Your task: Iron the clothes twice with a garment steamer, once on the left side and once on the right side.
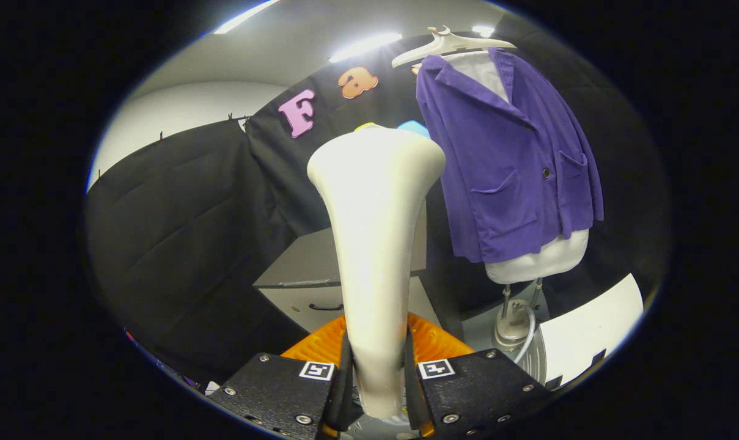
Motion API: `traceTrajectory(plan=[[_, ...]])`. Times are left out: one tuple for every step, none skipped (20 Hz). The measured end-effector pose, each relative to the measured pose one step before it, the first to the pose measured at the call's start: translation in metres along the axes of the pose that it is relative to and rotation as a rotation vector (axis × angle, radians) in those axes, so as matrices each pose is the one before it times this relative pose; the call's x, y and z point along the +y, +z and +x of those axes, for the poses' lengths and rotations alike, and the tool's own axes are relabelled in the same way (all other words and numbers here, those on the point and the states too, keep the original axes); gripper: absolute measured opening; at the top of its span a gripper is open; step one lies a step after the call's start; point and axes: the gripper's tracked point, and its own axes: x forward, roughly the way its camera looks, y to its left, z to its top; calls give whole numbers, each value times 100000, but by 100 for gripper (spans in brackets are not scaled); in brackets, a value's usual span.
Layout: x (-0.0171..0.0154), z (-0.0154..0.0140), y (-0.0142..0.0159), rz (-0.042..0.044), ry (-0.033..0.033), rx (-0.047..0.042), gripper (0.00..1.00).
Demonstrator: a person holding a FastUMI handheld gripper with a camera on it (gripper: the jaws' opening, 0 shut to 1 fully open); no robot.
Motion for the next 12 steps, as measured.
traceTrajectory(plan=[[-493, -344, 1077, 9, 301, -1696, 36], [-590, -168, 1140, 117, -112, -1333, 36], [-523, -197, 1163, -214, -243, -1178, 36], [-450, -171, 1190, -294, 87, -1637, 36], [-339, -245, 1049, -334, 313, -1313, 36], [-290, 103, 1037, -423, 478, -1038, 36], [-294, 138, 1028, -558, 418, -863, 36], [-343, 217, 1074, -847, 98, -1163, 36], [-199, 385, 1391, -841, -132, -1341, 36], [-241, 600, 1371, -727, 204, -1663, 36], [-73, 507, 1323, -667, 259, -1745, 36], [-78, 524, 1145, -705, 433, -1710, 35]])
